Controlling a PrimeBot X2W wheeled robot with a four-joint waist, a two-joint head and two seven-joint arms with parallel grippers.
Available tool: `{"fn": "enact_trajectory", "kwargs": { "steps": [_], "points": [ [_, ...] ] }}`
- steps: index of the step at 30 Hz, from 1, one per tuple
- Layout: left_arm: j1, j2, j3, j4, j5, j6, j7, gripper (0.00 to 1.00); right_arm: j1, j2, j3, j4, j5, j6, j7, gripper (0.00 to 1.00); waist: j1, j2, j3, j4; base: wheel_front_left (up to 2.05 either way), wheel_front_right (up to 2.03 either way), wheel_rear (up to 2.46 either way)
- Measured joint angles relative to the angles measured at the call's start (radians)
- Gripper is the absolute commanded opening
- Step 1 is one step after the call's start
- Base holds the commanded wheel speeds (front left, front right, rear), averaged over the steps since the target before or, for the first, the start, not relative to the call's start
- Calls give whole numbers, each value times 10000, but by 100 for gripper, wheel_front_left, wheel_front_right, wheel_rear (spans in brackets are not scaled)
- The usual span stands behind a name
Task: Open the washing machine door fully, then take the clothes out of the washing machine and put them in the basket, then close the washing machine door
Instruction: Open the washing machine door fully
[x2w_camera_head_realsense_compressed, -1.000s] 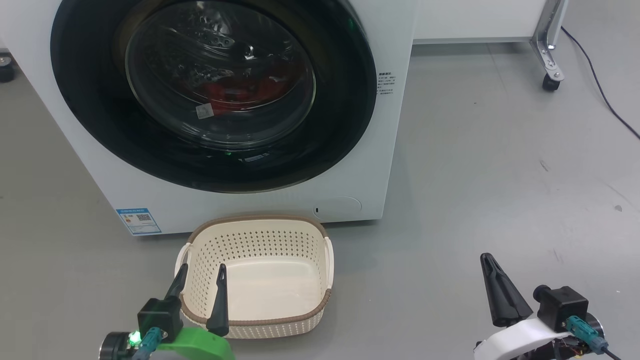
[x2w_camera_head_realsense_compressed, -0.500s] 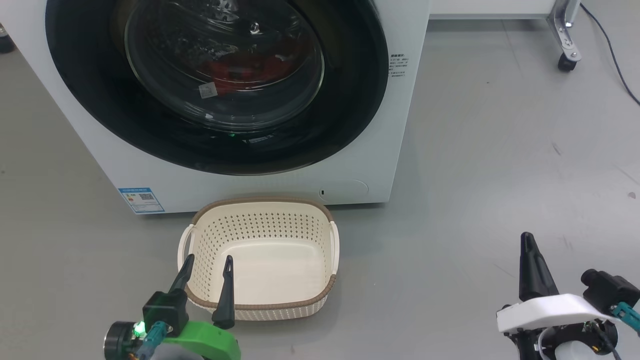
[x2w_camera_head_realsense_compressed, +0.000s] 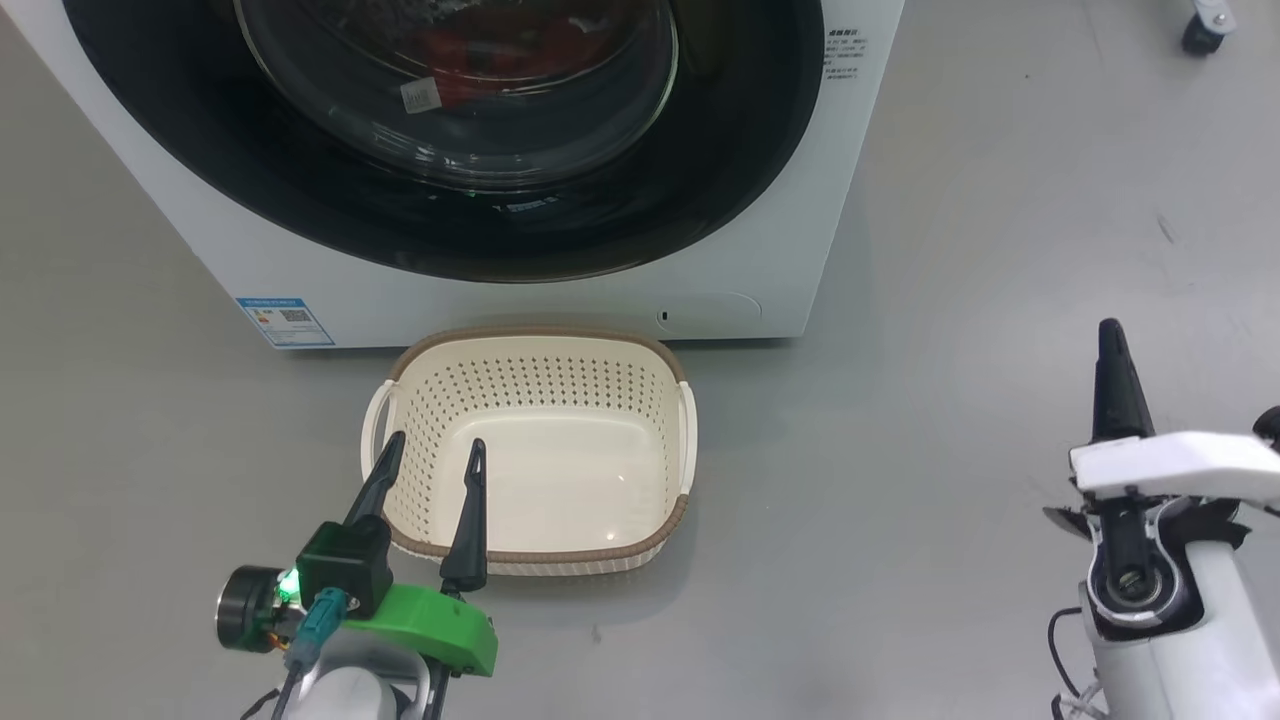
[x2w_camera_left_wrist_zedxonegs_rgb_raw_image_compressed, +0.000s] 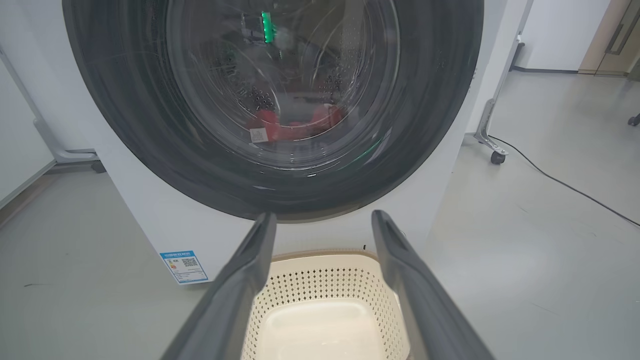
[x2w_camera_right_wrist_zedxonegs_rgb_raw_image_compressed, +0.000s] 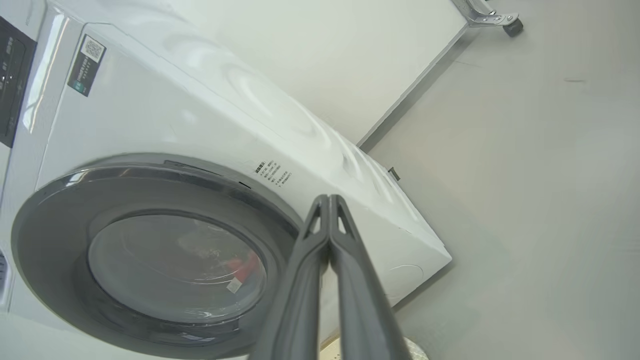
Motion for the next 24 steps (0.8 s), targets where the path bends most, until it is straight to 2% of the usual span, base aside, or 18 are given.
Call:
{"fn": "enact_trajectory", "kwargs": {
  "steps": [10,16,24],
  "points": [
    [-847,-19,-104,-443,82,0,-27,100,-2252,-13,-940,293,3275,0,1689,0,0,0,1115,231,0,0,0],
    [-1194,-29,-276,-646,65,0,-27,100,-3318,-71,-1166,424,3896,-50,2385,0,0,0,1654,343,0,0,0],
    [-1806,-50,-593,-863,-107,-2,-27,100,-5209,-752,-1302,556,4581,-328,3476,0,0,0,2529,627,0,0,0]
  ]
}}
